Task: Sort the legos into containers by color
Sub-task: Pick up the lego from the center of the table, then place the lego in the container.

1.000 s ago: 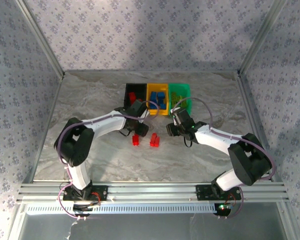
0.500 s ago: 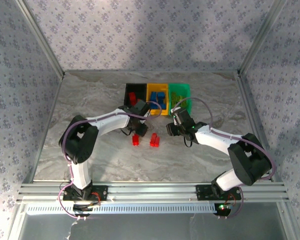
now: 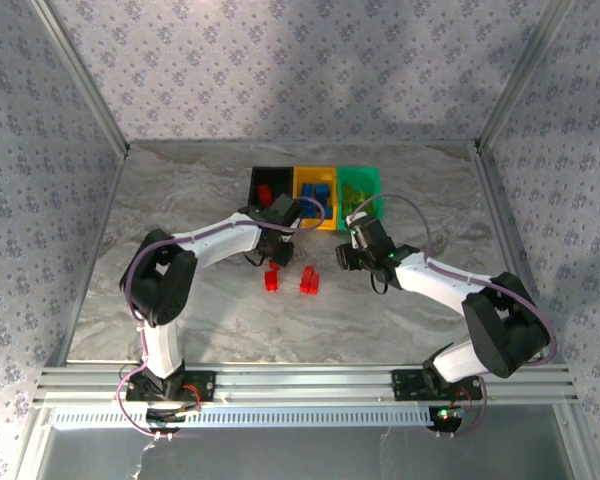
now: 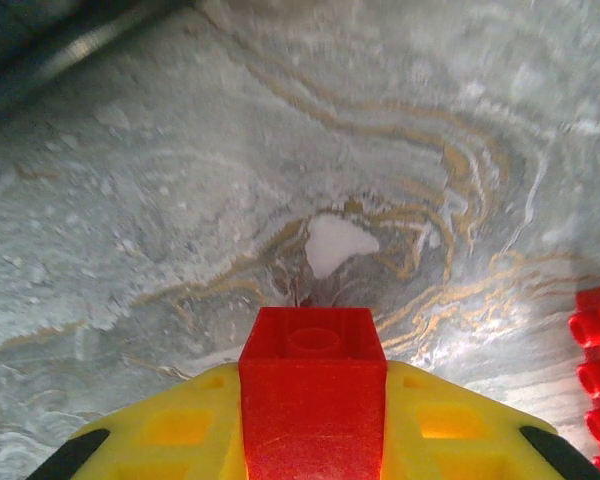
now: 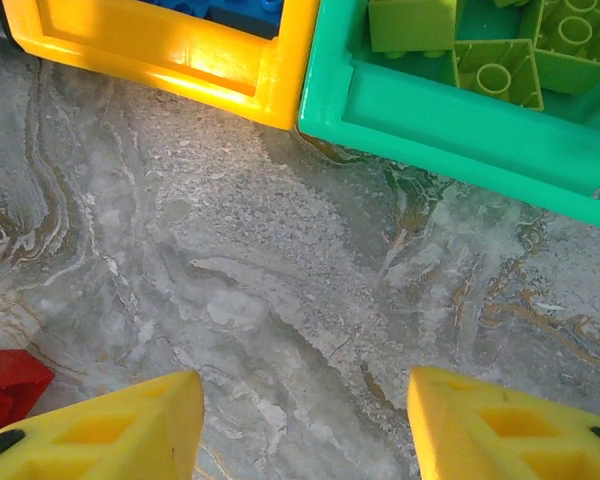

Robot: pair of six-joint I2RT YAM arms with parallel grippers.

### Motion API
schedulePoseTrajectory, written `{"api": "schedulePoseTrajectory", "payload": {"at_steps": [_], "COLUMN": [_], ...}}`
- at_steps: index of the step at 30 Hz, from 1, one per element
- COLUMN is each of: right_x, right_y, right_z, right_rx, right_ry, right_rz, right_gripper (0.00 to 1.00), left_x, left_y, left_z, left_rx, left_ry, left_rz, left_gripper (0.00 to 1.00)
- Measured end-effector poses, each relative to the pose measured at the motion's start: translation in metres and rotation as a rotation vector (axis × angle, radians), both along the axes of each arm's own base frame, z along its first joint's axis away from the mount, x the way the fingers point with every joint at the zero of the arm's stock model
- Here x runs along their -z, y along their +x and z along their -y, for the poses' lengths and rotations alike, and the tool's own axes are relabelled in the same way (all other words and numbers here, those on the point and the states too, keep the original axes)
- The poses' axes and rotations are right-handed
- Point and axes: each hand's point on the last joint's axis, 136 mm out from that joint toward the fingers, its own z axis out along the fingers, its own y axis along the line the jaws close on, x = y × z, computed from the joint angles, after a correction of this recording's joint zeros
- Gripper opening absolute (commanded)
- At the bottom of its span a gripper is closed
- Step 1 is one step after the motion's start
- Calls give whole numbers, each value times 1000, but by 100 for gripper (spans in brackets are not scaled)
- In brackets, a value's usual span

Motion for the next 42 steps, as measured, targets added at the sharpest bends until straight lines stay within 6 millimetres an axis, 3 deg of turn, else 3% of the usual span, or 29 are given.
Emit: {"api": "schedulePoseTrajectory", "payload": {"at_steps": [7, 11, 14, 17, 21, 25, 29, 34, 38, 42], "right_x": [2, 2, 1, 1, 0, 0, 0, 0, 0, 0], "right_y": [-1, 0, 1, 1, 1, 2, 1, 1, 1, 2], "right_z": [5, 4, 4, 4, 4, 4, 4, 4, 4, 4], "right_rx": [9, 10, 10, 10, 10, 10, 11, 11, 11, 11], "right_ry": [-3, 0, 2, 3, 4, 5, 5, 4, 4, 4], "right_rz": [-4, 0, 5, 6, 8, 8, 8, 8, 8, 8], "right_gripper": [58, 58, 58, 58, 58, 58, 58, 59, 59, 59], "left_x": [-58, -95, -112, -116, -104, -98, -101, -95, -83, -72], "left_y": [41, 69, 94, 125, 154, 170, 170, 159, 122, 74], "left_z": [8, 4, -2, -11, -25, -27, -22, -17, -23, -27], "left_rx": [-42, -96, -144, -201, -254, -273, -272, -263, -238, -191], "left_ry": [4, 17, 25, 36, 65, 73, 51, 22, 21, 11], "left_rz": [165, 279, 327, 357, 349, 341, 336, 303, 250, 206], "left_gripper": [23, 22, 22, 23, 29, 53, 73, 75, 76, 76]}}
